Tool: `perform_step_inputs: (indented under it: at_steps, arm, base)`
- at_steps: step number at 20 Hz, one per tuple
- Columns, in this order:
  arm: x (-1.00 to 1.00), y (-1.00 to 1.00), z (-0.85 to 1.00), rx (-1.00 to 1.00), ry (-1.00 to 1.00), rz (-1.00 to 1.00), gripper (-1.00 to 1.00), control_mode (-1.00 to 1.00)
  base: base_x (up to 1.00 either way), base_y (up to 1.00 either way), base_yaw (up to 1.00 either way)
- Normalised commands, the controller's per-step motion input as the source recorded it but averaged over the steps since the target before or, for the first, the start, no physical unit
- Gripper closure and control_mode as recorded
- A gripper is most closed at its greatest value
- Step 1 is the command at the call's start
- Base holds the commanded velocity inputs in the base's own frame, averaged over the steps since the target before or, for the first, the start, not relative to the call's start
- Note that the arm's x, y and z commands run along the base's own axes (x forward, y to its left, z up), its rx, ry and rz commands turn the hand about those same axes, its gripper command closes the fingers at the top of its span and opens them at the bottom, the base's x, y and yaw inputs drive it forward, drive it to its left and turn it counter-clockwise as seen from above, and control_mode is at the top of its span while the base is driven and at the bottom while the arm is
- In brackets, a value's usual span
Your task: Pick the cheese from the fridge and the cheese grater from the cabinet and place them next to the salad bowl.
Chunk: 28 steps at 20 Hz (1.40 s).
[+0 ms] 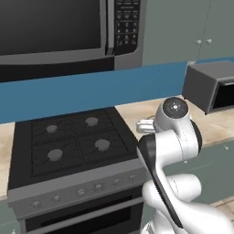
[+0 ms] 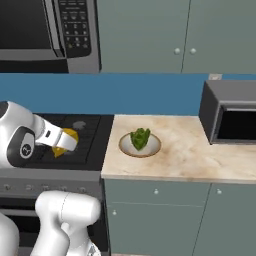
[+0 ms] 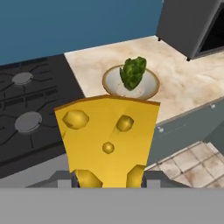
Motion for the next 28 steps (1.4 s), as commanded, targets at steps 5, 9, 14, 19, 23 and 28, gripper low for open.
perform_step_inputs:
  at_steps: [5,9,14,19,23,28]
  arm:
    - [0.00,0.00,0.00,0.00,0.00,0.00,1.00,1.00]
    - [0.00,0.00,0.00,0.00,0.00,0.00,1.00,1.00]
    - [0.00,0.00,0.00,0.00,0.00,0.00,1.00,1.00]
    - [0.20,0.00,-0.11,0.00,0.00,0.00,1.00,-1.00]
    - [0.41,-0.01,-0.41,0.00,0.05,0.03,1.00,-1.00]
    - [0.61,0.00,-0.54,0.00,0.10,0.06,1.00,-1.00]
  base:
    - [0.34,-0.48,0.00]
    - [0.10,-0.03,0.00]
    - [0.11,0.00,0.00]
    - [0.03,0.00,0.00]
    - [0.00,0.00,0.00]
    - [0.00,0.00,0.00]
